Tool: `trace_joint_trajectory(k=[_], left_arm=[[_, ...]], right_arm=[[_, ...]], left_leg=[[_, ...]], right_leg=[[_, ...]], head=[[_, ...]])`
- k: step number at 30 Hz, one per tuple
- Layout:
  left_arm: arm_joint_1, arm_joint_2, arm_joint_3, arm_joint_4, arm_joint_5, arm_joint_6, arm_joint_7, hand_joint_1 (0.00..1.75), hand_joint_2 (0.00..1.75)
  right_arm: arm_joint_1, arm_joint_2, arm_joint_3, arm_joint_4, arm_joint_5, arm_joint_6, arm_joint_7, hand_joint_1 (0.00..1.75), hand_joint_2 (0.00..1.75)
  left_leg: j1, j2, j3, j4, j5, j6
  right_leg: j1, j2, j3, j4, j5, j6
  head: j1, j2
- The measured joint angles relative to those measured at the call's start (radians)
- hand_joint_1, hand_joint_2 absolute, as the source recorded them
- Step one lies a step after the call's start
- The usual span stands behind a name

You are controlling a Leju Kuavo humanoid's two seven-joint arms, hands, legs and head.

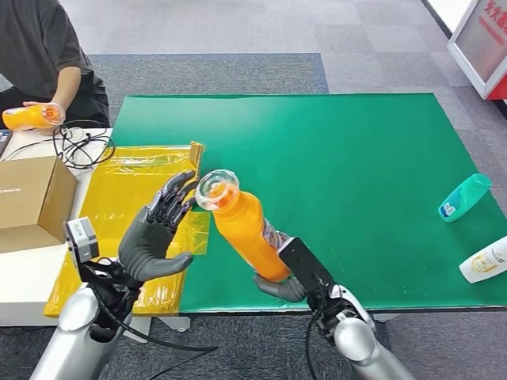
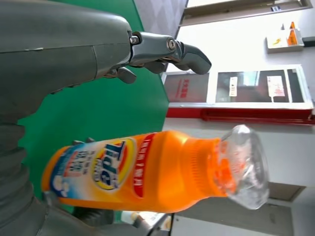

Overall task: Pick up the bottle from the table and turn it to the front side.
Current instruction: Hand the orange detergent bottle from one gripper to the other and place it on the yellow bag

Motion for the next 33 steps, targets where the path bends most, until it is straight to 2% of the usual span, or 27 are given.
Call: trace_joint_trajectory(k=[17,33], left_arm=[[-0.073,-0.048,-0.080,0.065,0.125,-0.001,0.081,0.00,1.75],[-0.107,-0.039,-0.166,0.100,0.117,-0.016,0.133,0.02,1.75]], right_arm=[[-0.001,0.016,0.112,-0.002,0.171,-0.114,-0.016,1.75,1.75],[-0.056,0.016,0.158,0.013,0.192,-0.125,-0.013,1.75,1.75]], left_leg=[[0.000,0.000,0.000,0.000,0.000,0.000],[0.000,0.000,0.000,0.000,0.000,0.000]], right_leg=[[0.000,0.000,0.000,0.000,0.000,0.000],[0.000,0.000,0.000,0.000,0.000,0.000]], head=[[0.000,0.000],[0.000,0.000]])
